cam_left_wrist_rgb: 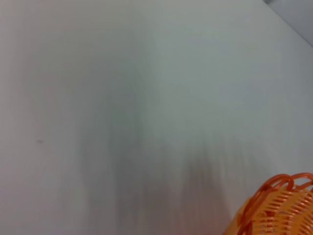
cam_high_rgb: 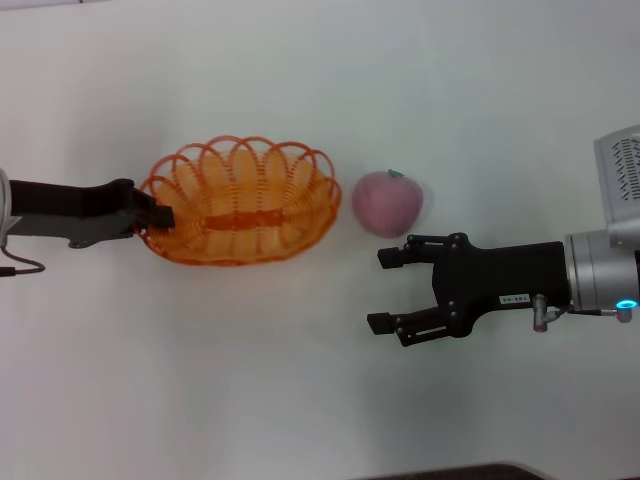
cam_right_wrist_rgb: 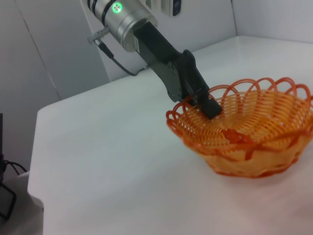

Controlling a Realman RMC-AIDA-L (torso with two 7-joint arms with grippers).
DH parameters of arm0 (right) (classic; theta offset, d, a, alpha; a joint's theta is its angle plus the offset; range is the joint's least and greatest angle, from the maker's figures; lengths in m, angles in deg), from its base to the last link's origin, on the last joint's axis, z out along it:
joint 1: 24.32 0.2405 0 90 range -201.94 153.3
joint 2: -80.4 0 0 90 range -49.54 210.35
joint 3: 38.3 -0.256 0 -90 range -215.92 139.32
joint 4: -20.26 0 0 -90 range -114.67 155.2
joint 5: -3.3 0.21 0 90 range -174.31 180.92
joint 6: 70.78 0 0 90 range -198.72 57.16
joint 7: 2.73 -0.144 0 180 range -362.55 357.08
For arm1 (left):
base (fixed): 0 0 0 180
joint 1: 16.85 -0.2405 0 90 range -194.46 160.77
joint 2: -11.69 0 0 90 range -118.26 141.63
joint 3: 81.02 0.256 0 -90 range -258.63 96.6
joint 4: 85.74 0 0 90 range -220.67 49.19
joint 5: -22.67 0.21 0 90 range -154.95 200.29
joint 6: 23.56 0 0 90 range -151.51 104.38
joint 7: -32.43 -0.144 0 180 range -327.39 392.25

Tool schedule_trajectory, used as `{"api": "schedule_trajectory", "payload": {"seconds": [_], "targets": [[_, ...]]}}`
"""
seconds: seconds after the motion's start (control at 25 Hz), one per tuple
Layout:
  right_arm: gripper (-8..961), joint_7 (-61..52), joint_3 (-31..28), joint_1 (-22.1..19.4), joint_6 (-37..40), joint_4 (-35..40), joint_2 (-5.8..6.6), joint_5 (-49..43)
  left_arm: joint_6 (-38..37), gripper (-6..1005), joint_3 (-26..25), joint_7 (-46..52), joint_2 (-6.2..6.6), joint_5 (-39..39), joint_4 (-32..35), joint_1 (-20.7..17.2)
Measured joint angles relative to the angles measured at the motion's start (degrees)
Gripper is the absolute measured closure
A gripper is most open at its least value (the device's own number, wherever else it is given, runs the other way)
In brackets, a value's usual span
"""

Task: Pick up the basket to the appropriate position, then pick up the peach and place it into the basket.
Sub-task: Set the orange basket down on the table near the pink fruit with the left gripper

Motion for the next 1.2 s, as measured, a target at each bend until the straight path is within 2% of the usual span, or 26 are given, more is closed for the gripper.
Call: {"api": "schedule_trajectory", "payload": {"seconds": [0.56, 0.92, 1.2], "targets": [[25, 0.0, 0.0, 0.0, -0.9, 0.0, 0.09, 0.0, 4.8, 936, 2.5, 0.5, -0.37, -3.7, -0.8, -2.4], [25, -0.1, 0.1, 0.3, -0.9, 0.0, 0.0, 0.0, 5.5, 936, 2.9, 0.6, -0.04, -6.0, -1.5, -3.2], [25, -0.4, 0.6, 0.7, -0.9, 0.0, 0.0, -0.1, 5.1, 870, 2.9, 0.5, 0.06, -6.6, -1.6, -3.9]]}}
